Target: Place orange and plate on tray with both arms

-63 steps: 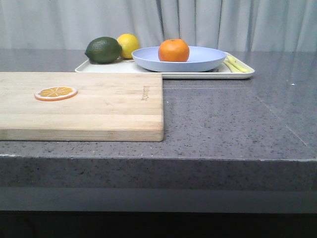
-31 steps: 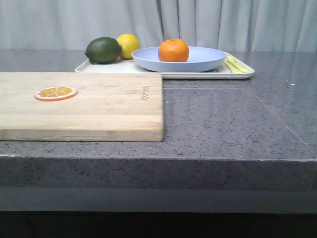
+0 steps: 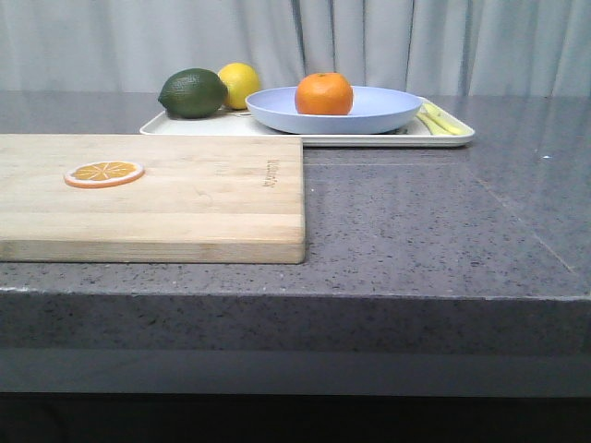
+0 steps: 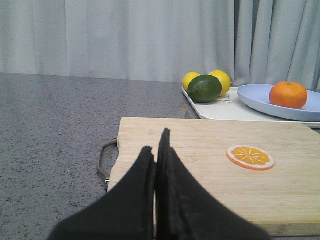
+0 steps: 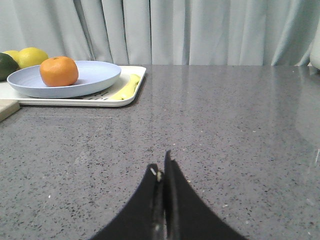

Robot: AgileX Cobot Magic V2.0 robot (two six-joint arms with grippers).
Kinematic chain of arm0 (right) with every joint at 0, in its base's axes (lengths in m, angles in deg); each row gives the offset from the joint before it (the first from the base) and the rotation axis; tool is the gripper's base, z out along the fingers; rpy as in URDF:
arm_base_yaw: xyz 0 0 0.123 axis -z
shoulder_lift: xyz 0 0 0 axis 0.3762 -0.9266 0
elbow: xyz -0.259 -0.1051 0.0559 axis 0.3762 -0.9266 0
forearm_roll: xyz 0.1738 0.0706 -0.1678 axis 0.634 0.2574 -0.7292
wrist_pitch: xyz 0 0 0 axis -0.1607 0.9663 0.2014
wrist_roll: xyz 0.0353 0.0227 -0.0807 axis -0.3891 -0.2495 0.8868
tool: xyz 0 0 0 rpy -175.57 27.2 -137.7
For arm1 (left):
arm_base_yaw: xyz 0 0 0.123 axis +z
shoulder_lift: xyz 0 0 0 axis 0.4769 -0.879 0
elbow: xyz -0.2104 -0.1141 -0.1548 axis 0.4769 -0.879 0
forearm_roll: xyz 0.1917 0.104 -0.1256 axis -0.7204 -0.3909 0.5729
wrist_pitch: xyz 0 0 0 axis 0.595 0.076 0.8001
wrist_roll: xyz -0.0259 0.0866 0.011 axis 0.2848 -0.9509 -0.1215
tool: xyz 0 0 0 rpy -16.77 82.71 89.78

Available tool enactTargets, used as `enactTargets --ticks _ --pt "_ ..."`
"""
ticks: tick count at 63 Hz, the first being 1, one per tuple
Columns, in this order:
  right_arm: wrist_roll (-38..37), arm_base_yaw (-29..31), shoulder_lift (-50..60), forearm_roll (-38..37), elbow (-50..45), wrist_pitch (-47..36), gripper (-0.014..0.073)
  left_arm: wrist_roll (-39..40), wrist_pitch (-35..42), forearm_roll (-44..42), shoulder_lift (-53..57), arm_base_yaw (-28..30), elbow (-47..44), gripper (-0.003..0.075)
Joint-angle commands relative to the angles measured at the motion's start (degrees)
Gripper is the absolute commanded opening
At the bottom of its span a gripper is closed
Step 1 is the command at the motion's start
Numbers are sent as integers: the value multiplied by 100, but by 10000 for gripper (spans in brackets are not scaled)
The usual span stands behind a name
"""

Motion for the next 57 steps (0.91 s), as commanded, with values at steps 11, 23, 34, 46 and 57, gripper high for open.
enactTargets --ticks 11,23,34,46,57 --pt "-2 39 104 -70 136 -498 -117 54 466 -7 100 0 -150 -20" --pt "-2 39 104 -70 136 -498 -117 54 466 -7 100 0 -150 -20" --pt "-2 39 104 -70 136 -498 -117 54 466 -7 113 0 -150 -20" --pt "-2 39 104 -70 136 -498 -117 54 466 -7 113 0 -150 -20" --pt "-2 39 104 -70 136 -498 -117 54 466 -7 113 197 -150 -20"
